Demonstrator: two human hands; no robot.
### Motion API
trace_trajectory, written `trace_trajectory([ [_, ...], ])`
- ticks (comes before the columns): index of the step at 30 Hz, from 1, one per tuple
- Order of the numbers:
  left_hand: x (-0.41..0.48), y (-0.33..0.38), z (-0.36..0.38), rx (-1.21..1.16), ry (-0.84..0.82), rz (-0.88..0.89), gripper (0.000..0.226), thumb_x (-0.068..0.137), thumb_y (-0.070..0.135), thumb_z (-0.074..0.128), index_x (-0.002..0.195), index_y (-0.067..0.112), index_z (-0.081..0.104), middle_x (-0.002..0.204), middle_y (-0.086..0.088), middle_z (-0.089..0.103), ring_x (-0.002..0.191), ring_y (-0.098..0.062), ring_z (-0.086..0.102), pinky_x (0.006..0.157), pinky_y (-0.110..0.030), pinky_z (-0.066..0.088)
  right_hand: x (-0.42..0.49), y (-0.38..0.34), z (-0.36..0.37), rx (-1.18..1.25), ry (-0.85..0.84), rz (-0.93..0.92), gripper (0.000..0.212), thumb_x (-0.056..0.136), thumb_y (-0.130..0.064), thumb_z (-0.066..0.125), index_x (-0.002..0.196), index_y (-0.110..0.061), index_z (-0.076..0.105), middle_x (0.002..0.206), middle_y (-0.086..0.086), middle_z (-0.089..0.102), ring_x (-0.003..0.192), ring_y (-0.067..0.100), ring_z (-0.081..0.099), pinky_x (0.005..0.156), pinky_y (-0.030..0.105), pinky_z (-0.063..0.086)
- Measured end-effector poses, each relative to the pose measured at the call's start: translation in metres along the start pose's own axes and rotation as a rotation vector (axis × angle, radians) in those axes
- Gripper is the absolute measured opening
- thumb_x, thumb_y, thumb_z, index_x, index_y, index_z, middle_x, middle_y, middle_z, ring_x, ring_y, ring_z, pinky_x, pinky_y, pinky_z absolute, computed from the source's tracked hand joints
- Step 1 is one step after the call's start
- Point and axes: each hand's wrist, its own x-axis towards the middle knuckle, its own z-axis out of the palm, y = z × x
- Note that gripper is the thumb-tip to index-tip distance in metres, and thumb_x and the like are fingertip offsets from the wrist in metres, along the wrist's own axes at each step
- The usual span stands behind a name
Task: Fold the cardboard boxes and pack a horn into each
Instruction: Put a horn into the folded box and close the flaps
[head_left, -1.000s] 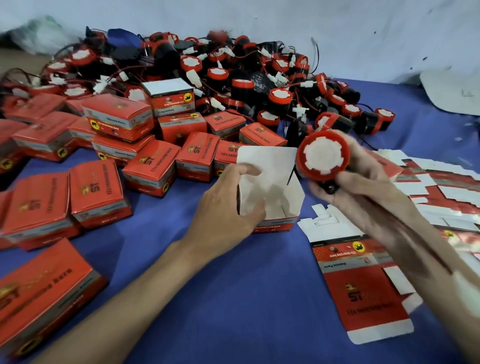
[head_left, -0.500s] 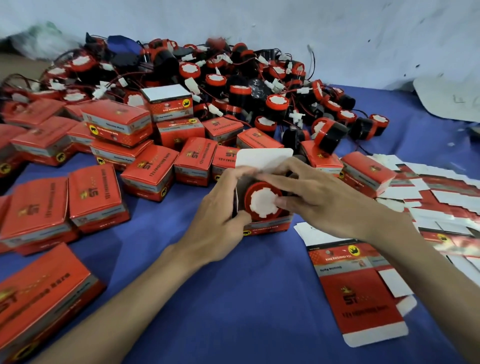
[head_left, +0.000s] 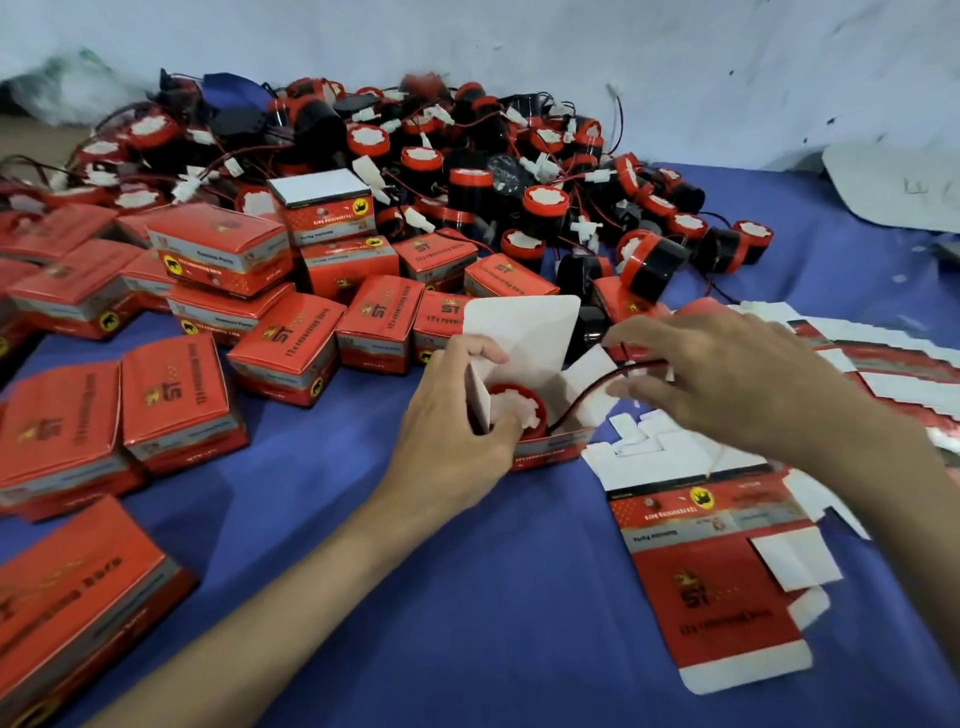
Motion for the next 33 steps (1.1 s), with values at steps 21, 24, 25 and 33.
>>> trace_trajectory([
  [21, 0.003, -0.003, -0.004, 0.009, -0.054, 0.003, 0.051, 0.058, 0.062, 0.065, 0.095, 0.054, 0.030, 0.098, 0.028, 0.057, 0.090, 0.003, 0.059, 0.076, -0.040, 0.054, 0.041, -0.051, 0.008, 0.589, -0.420, -0.155, 0.030, 0.097, -0.037, 0.041, 0.114, -0.016, 0.054, 0.107, -0.007, 0.059, 0.098, 0.012, 0.055, 0.086, 0.036, 0.044],
  [24, 0.004, -0.006, -0.005, 0.018, -0.055, 0.021, 0.057, 0.055, 0.067, 0.069, 0.094, 0.057, 0.029, 0.099, 0.033, 0.056, 0.092, 0.008, 0.057, 0.075, -0.033, 0.052, 0.039, -0.049, 0.009, 0.671, -0.473, -0.148, 0.032, 0.098, -0.041, 0.038, 0.123, -0.027, 0.052, 0.120, -0.023, 0.050, 0.117, -0.001, 0.043, 0.104, 0.033, 0.033],
  [25, 0.004, -0.006, -0.007, 0.014, -0.065, 0.025, 0.059, 0.054, 0.070, 0.070, 0.094, 0.056, 0.029, 0.101, 0.036, 0.055, 0.094, 0.010, 0.056, 0.076, -0.030, 0.052, 0.038, -0.049, 0.008, 0.682, -0.480, -0.156, 0.031, 0.099, -0.040, 0.034, 0.122, -0.032, 0.052, 0.122, -0.028, 0.046, 0.120, -0.008, 0.036, 0.107, 0.027, 0.027],
  [33, 0.007, -0.011, -0.019, -0.022, -0.266, 0.070, 0.055, 0.061, 0.061, 0.072, 0.099, 0.049, 0.033, 0.100, 0.027, 0.056, 0.093, 0.000, 0.058, 0.080, -0.025, 0.051, 0.027, -0.057, 0.026, 0.339, -0.169, -0.193, 0.021, 0.093, -0.025, 0.046, 0.098, -0.014, 0.063, 0.099, 0.000, 0.052, 0.111, 0.019, 0.045, 0.089, 0.045, 0.043],
])
